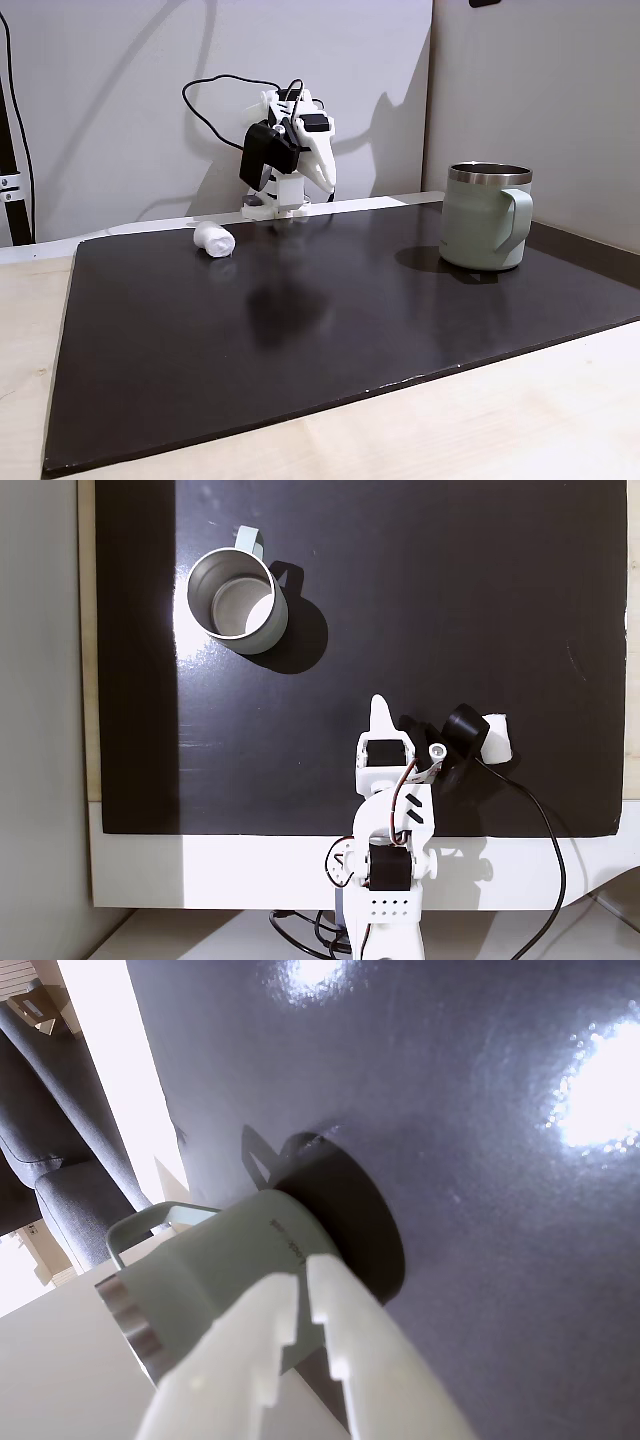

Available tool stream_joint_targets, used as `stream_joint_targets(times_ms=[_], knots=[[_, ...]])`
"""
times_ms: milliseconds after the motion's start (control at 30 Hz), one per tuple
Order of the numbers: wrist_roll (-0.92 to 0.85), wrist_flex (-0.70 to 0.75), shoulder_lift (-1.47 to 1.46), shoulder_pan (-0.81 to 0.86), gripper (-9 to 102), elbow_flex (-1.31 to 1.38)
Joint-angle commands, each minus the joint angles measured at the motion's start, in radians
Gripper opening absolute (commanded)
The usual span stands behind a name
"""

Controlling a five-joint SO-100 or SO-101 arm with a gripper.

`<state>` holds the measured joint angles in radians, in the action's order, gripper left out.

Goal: Grasp a gauze and put it in the cup.

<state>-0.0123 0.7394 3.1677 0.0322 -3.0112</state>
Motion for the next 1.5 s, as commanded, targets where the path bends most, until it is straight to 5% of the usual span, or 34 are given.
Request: stream_joint_targets(times_ms=[0, 700, 1200, 1467], knots=[[-0.006, 0.003, 0.009, -0.026, 0, 0.006], [-0.035, 0.014, 0.009, -0.026, 0, 0.012], [-0.104, 0.29, -0.218, 0.02, 0, 0.52], [-0.281, 0.598, -0.482, 0.052, 0, 0.962]])
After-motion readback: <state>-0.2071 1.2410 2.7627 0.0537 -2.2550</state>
